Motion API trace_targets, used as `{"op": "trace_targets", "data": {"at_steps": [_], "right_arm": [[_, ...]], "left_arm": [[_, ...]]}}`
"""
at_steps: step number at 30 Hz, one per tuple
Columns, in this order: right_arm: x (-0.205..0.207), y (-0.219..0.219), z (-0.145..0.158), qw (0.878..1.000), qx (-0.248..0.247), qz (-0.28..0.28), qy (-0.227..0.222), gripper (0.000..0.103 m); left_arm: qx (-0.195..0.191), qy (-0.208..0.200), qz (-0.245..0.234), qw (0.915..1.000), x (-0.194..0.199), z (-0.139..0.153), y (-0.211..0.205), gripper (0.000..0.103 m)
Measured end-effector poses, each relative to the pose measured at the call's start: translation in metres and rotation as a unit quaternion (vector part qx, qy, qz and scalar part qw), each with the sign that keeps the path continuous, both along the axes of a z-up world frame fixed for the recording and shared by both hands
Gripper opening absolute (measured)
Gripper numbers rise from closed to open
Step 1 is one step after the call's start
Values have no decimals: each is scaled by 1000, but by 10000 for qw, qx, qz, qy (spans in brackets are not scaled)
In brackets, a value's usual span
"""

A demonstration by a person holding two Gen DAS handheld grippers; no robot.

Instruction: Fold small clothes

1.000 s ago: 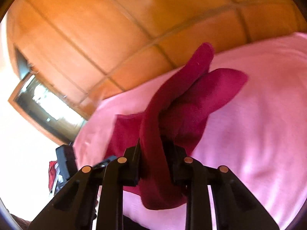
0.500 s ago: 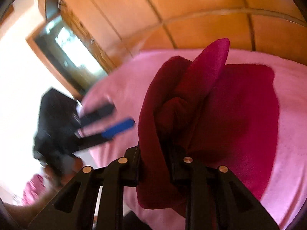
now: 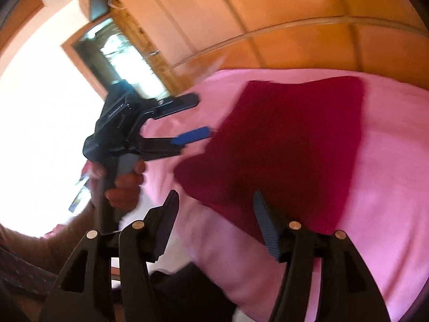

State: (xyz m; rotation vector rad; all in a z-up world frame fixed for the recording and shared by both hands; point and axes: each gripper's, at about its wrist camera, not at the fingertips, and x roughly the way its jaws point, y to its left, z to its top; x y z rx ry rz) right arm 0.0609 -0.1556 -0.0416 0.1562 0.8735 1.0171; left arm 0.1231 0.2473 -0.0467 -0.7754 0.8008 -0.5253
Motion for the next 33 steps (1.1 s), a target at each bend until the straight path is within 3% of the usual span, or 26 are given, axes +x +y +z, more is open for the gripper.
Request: {"op": "trace_targets", "data": {"at_steps": [6,8,11,12,15,17,18,21,22,26,29,33], "right_arm": [[6,-20,-12,9970,-442,-613,-150,55],[4,-14,-14,9962,-535,-643,-252,54],[1,-3,-20,9933,-804,-666,-493,55],[1,2,-22,9931,-851,-656,-478,55],[-4,8,-43,9922,-1058,-556,-367,54],[-9,9,-51,9915,-1092,-583,-404,54],[-10,10,-51,9911,-1100,-608,-443,54],[-8,9,-46,9909,-1125,-582,-444,54],[-4,6,-42,9923,-1059,-521,-368,55],[19,-21,-25,9973,-341,-643,57,76],[44,-41,-17,9946,68,-1004,247,86],[93,-49,-26,9886,384,-1301,657,87]], "left_arm": [[474,256,28,9985,-1,-1,-9,76],[847,270,65,9960,-5,4,-15,74],[1897,350,230,9809,-8,1,-23,21],[2198,406,357,9740,-10,-4,-21,20],[2585,487,503,9635,-8,-23,-16,18],[2672,405,627,9607,-10,-34,-15,22],[2755,350,723,9580,-12,-34,-16,29],[2441,408,994,9638,-16,-30,-2,51],[2369,396,1005,9655,-19,-27,1,53],[1830,354,1011,9773,-23,-16,11,76],[1445,289,843,9855,-17,-14,9,81],[1570,317,611,9852,-5,-22,-5,81]]}}
